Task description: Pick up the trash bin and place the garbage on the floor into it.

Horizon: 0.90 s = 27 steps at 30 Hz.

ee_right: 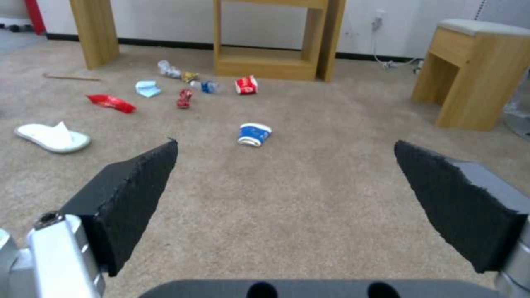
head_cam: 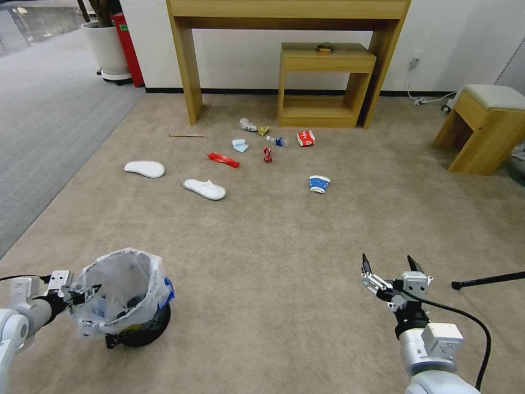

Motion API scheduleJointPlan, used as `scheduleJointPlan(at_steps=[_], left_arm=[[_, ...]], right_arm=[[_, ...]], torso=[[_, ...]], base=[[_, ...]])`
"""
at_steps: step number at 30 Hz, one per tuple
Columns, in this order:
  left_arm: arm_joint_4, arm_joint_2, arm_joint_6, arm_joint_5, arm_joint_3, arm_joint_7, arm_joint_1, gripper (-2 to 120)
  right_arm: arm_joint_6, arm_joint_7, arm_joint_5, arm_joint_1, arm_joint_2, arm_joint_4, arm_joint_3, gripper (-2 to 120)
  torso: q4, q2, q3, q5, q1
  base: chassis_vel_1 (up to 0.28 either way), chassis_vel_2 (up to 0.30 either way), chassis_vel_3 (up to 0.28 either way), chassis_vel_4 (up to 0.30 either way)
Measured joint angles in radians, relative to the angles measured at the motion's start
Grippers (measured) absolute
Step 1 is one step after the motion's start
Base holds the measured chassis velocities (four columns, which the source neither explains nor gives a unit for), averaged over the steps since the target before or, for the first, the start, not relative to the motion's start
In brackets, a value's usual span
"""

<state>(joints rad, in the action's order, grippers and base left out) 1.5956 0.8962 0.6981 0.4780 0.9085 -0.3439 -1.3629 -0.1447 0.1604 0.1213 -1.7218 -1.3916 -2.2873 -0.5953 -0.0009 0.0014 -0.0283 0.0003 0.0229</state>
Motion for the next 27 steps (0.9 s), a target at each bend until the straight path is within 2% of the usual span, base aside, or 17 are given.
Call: scheduleJointPlan(at_steps=[4, 11, 15, 16, 19, 20, 22, 23, 27], left_arm=[[0.005, 0.007, -0.001, 0.003, 0.003, 0.008, -0.003, 7], [0.036, 0.029, -0.004, 0.032, 0.018, 0.06, -0.033, 6], [0.103, 0.065, -0.002, 0.111, 0.047, 0.182, -0.072, 5], [0.103, 0.065, -0.002, 0.111, 0.047, 0.182, -0.072, 5], [0.207, 0.103, -0.003, 0.205, 0.097, 0.257, -0.118, 0], [0.207, 0.103, -0.003, 0.205, 0.097, 0.257, -0.118, 0], [0.272, 0.13, -0.002, 0.259, 0.124, 0.293, -0.142, 0], [0.272, 0.13, -0.002, 0.259, 0.124, 0.293, -0.142, 0], [0.386, 0.195, 0.001, 0.316, 0.175, 0.345, -0.181, 0]], right_arm=[[-0.001, 0.011, -0.002, 0.003, 0.0, -0.001, 0.003, 100], [-0.002, 0.017, -0.003, 0.008, 0.0, -0.001, -0.002, 100], [-0.009, 0.021, 0.001, 0.019, -0.001, -0.003, -0.009, 100], [-0.009, 0.021, 0.001, 0.019, -0.001, -0.003, -0.009, 100], [-0.015, 0.028, 0.008, 0.03, -0.001, -0.01, -0.015, 100], [-0.015, 0.028, 0.008, 0.03, -0.001, -0.01, -0.015, 100], [-0.017, 0.028, 0.01, 0.034, -0.001, -0.014, -0.021, 100], [-0.017, 0.028, 0.01, 0.034, -0.001, -0.014, -0.021, 100], [-0.021, 0.026, 0.008, 0.034, 0.0, -0.026, -0.04, 100]], torso=[[0.0003, 0.0, 0.0, 0.0009, 0.0], [0.0002, 0.0, 0.0, 0.0004, 0.0], [-0.0001, 0.0, 0.0, -0.0019, 0.0], [-0.0001, 0.0, 0.0, -0.0019, 0.0], [-0.0001, 0.0, 0.0, -0.0003, 0.0], [-0.0001, 0.0, 0.0, -0.0003, 0.0], [0.0001, 0.0, 0.0, -0.0006, 0.0], [0.0001, 0.0, 0.0, -0.0006, 0.0], [0.0001, 0.0, 0.0, 0.0001, 0.0]], base=[[0.0, 0.0, 0.0, 0.0], [0.0, 0.0, 0.0, 0.0], [0.0, 0.0, 0.0, 0.0], [0.0, 0.0, 0.0, 0.0], [0.0, 0.0, 0.0, 0.0], [0.0, 0.0, 0.0, 0.0], [0.0, 0.0, 0.0, 0.0], [0.0, 0.0, 0.0, 0.0], [0.0, 0.0, 0.0, 0.0]])
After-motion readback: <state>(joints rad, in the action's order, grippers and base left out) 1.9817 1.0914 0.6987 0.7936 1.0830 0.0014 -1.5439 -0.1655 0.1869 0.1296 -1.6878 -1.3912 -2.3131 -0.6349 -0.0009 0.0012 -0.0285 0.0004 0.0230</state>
